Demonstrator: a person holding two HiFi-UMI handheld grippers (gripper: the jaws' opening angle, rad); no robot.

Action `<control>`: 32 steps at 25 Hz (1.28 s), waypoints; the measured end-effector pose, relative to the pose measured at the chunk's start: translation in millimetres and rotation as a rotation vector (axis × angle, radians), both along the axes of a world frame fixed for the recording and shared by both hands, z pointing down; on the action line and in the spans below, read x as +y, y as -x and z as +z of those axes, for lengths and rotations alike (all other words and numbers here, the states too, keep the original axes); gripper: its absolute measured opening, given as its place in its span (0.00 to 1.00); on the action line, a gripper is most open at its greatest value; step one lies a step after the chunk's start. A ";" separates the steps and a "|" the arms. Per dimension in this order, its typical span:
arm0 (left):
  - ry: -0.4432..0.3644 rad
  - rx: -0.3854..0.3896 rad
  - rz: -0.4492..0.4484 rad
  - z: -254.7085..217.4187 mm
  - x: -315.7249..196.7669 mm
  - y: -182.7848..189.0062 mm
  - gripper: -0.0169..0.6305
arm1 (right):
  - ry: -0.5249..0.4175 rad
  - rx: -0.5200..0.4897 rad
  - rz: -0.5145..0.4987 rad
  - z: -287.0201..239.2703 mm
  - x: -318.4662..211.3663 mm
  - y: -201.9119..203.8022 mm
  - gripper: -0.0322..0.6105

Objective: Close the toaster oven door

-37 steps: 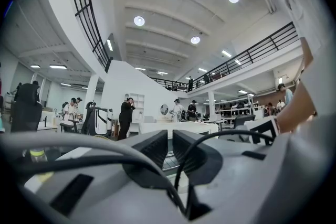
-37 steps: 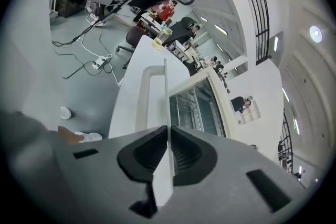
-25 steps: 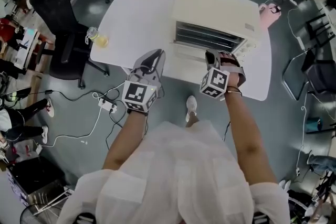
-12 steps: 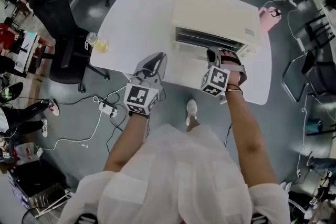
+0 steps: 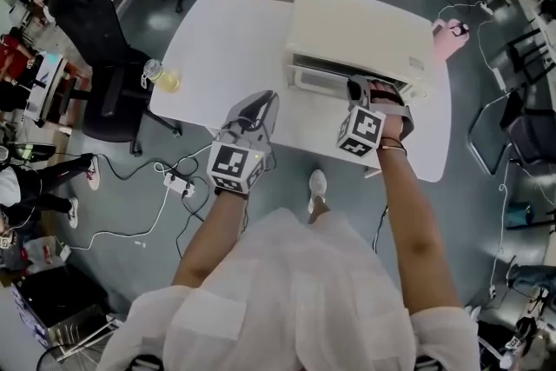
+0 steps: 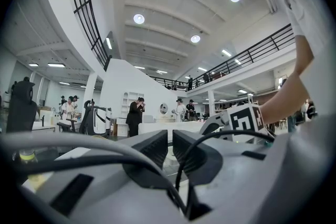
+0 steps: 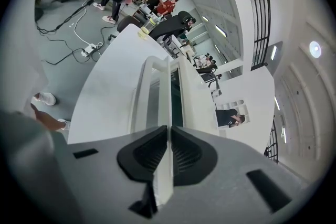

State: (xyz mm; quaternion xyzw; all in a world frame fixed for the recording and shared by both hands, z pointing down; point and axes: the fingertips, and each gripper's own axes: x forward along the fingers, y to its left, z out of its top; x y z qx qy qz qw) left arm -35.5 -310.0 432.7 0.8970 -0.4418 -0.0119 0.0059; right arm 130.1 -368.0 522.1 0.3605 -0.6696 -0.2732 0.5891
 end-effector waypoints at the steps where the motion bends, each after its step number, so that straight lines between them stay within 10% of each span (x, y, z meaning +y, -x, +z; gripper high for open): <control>1: 0.000 0.000 0.000 0.0 -1.5 -0.2 0.06 | -0.003 0.002 0.000 -1.0 -2.1 -0.5 0.10; 32: 0.000 0.011 0.014 -0.7 -26.1 -11.9 0.06 | -0.123 0.037 0.001 -19.3 -25.5 -4.1 0.22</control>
